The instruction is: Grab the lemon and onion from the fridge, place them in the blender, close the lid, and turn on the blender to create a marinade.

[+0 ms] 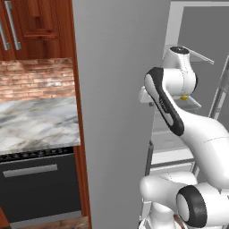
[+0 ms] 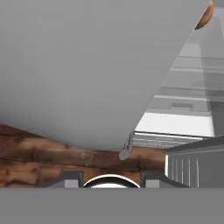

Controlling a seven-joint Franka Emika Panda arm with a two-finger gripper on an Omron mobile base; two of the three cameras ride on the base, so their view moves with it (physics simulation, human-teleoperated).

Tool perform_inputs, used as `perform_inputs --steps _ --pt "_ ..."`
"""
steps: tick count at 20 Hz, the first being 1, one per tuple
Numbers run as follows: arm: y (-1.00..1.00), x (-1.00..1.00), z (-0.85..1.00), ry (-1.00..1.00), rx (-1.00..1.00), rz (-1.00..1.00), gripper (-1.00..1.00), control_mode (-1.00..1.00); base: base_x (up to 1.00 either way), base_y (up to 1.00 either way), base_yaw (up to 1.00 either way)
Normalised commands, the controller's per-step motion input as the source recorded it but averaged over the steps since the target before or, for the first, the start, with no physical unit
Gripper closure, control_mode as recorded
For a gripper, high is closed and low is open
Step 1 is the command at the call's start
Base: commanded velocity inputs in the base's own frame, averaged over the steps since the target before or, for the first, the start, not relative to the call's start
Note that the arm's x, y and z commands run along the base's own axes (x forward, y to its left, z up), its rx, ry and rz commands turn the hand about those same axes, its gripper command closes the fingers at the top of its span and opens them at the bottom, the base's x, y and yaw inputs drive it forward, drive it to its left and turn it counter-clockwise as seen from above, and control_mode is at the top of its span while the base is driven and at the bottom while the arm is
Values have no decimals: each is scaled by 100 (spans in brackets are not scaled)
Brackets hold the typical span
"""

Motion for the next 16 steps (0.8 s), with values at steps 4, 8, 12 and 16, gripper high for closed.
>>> perform_inputs --steps 4,8,12,16 --pt "-14 -23 -7 -8 1 2 -100 -100 0 0 0" --pt "-48 -54 -2 -37 5 17 -100 -100 0 0 0" --pt "-56 -37 0 -37 1 21 -100 -100 0 0 0" --pt "-54 -22 0 -36 0 16 -100 -100 0 0 0"
